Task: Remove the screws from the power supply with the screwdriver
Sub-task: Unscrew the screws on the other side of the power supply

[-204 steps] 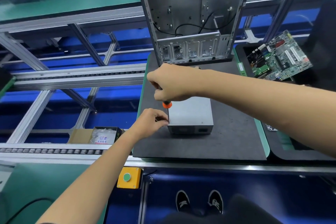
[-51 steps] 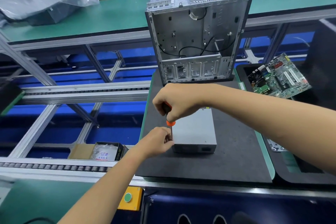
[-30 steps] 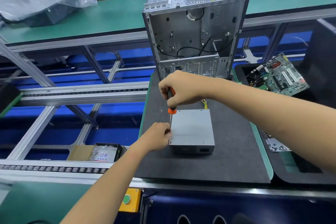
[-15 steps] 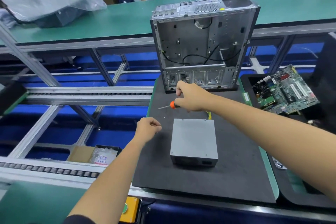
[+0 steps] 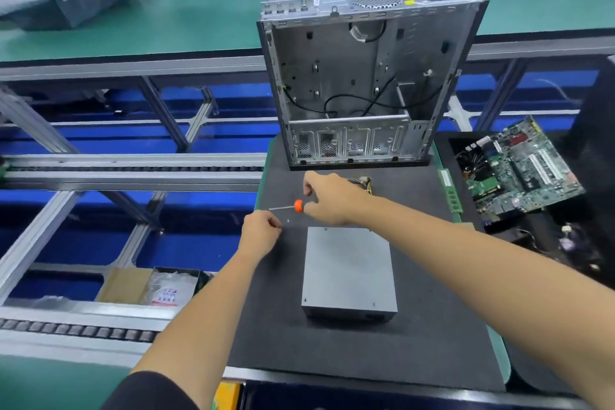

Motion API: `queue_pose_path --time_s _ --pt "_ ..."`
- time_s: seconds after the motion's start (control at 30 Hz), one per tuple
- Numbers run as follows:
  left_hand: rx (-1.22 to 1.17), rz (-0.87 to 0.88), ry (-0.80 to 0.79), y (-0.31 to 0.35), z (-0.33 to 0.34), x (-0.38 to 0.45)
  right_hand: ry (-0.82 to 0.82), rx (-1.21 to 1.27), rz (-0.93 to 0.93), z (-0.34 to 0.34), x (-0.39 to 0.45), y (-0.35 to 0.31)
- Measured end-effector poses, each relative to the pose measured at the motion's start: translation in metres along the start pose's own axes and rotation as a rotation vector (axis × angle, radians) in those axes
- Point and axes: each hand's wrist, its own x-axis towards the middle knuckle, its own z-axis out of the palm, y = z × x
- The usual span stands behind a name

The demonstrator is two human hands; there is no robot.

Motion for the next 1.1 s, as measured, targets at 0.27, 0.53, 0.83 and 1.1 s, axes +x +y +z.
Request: queue_pose_path --time_s 0.27,0.53,0.83,1.1 --pt "-0.020 -0.026 -0.006 -0.007 0.010 0.028 0.094 0.108 0.025 -0.012 0.017 0.012" --pt "-0.045 -0.019 -0.087 -0.008 0.006 0.038 0.030 0.032 0.046 -0.014 0.032 0.017" --pt "-0.127 0.011 -0.069 -0.008 -0.009 0.023 0.052 -0.048 0.036 -0.036 0.030 -0.003" --pt "-0.139 0.382 -0.183 0.038 -0.022 -0.006 0.049 -0.203 -0.045 -0.097 0.006 -0.036"
